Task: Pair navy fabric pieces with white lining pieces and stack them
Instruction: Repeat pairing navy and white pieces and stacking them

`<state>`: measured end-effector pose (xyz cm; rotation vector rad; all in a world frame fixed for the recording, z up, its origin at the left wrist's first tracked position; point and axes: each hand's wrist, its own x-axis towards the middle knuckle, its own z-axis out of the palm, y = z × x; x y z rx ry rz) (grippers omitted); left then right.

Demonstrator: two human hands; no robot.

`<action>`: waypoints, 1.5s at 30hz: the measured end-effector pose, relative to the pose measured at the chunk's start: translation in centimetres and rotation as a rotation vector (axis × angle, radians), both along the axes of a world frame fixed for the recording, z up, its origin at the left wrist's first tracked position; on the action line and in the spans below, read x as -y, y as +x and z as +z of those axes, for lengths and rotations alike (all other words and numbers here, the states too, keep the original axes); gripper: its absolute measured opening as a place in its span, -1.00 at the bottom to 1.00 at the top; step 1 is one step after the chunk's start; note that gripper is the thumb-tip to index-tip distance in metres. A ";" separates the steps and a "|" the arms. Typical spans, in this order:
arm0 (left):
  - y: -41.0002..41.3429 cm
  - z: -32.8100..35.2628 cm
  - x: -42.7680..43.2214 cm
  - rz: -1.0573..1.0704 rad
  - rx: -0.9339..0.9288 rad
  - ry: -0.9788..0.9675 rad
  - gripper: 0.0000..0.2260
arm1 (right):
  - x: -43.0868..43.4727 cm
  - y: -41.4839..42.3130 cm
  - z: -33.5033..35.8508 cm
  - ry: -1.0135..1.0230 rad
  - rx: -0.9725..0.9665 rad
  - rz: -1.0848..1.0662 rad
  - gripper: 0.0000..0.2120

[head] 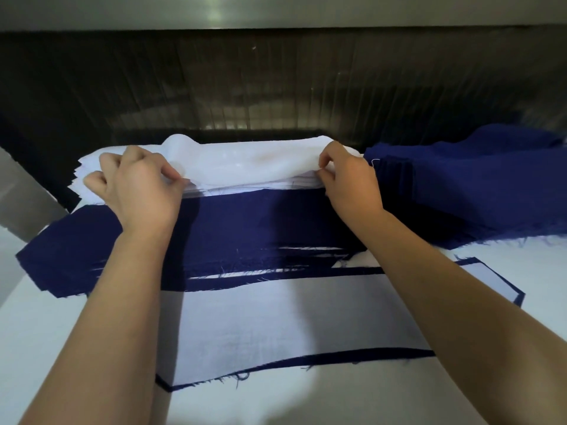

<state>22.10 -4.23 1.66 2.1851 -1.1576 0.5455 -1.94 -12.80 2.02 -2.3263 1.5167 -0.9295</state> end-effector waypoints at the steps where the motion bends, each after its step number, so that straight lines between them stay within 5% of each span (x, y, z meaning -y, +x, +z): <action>1: -0.1 0.0 0.0 -0.001 0.009 0.006 -0.91 | 0.0 -0.1 0.0 0.006 -0.012 0.012 -0.87; 4: -0.1 0.1 0.0 -0.015 0.020 0.024 -0.91 | 0.0 -0.2 -0.1 0.006 -0.094 0.022 -0.70; 8: -0.2 -0.1 0.1 -0.055 0.030 -0.021 -0.99 | 0.4 -0.3 -0.2 -0.037 -0.211 -0.001 -0.75; 10: -0.2 -0.3 0.1 -0.066 0.044 -0.042 -0.85 | 0.7 -0.2 -0.1 -0.040 -0.219 -0.006 -0.76; 24: 0.0 -0.5 0.0 -0.156 -0.092 0.011 -0.91 | 0.6 0.1 -0.9 -0.046 0.293 0.083 -0.86; 38: -0.1 -0.6 -0.1 -0.161 -0.185 -0.046 -0.88 | 1.5 1.2 -0.2 0.030 -0.022 0.027 -0.86; 45: -0.2 -0.5 -0.4 -0.132 -0.247 -0.131 -0.84 | 0.5 0.3 -0.6 0.012 0.221 0.068 -0.83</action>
